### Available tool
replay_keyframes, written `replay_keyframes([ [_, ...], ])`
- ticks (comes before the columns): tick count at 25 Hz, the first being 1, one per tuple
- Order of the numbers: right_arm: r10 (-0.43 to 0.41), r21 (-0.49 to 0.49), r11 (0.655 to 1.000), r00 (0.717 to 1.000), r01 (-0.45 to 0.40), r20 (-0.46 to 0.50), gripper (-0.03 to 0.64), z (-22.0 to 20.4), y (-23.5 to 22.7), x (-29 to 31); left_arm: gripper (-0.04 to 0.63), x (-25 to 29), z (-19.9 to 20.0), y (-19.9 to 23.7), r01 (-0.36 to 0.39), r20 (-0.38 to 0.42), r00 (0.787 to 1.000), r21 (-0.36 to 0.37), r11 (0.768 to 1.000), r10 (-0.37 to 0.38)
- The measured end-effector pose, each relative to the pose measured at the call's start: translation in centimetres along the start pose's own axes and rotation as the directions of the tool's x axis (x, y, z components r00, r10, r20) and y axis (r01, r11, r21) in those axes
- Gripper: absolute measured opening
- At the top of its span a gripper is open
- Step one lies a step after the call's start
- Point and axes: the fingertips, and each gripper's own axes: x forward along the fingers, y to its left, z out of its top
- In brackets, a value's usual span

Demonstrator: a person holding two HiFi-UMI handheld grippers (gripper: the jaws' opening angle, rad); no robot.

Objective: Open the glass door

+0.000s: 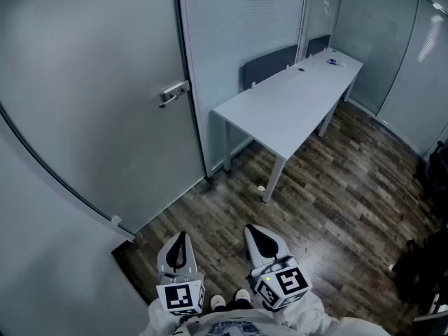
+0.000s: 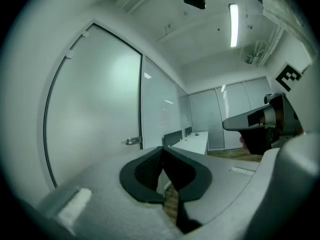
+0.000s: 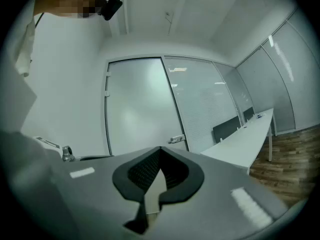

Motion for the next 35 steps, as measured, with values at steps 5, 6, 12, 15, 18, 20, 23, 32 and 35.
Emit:
replay_keyframes([
  [5,0.006,0.006,1.000,1.000,-0.006,0.001,0.005,0.1,-1.0,0.0,0.003,0.6,-0.1,-0.7,-0.008,-0.008,1.000,-0.007,1.000,0.008],
  [6,0.008,0.008,1.000,1.000,-0.008,0.000,0.005,0.1,-1.3,0.0,0.004,0.7,-0.2,-0.9,-0.010,-0.012,1.000,-0.005,1.000,0.010],
  [12,0.029,0.027,0.999,0.999,-0.029,0.016,0.005,0.2,-3.2,-0.9,0.004,1.1,-0.2,-1.9,-0.040,0.001,0.999,0.003,0.999,0.040],
  [15,0.031,0.031,0.999,0.999,-0.031,0.009,0.005,0.1,-3.9,-0.8,0.003,1.6,0.2,-2.1,-0.052,0.004,0.999,0.006,0.999,0.052],
  [18,0.034,0.032,0.999,0.999,-0.034,0.000,0.005,0.0,-4.3,-0.6,0.003,2.2,-0.1,-2.0,-0.053,-0.002,0.999,0.001,0.999,0.053],
  [20,0.036,0.032,0.999,0.999,-0.036,-0.001,0.005,-0.1,-4.6,0.0,0.004,2.8,-0.2,-1.9,-0.053,-0.001,0.999,0.000,0.999,0.053],
  [23,0.038,0.033,0.999,0.999,-0.038,-0.006,0.005,-0.3,-5.0,1.3,0.005,4.1,-0.7,-1.5,-0.046,-0.006,0.999,-0.002,0.999,0.046],
  [32,0.019,0.002,1.000,1.000,-0.019,-0.020,0.005,0.0,-6.8,7.5,0.004,11.0,-1.2,0.9,-0.003,0.022,1.000,-0.036,0.999,0.003],
  [35,0.017,-0.004,1.000,0.999,-0.018,-0.029,0.005,0.1,-7.4,10.3,0.004,13.7,-1.6,2.0,0.009,0.017,1.000,-0.060,0.998,-0.008],
])
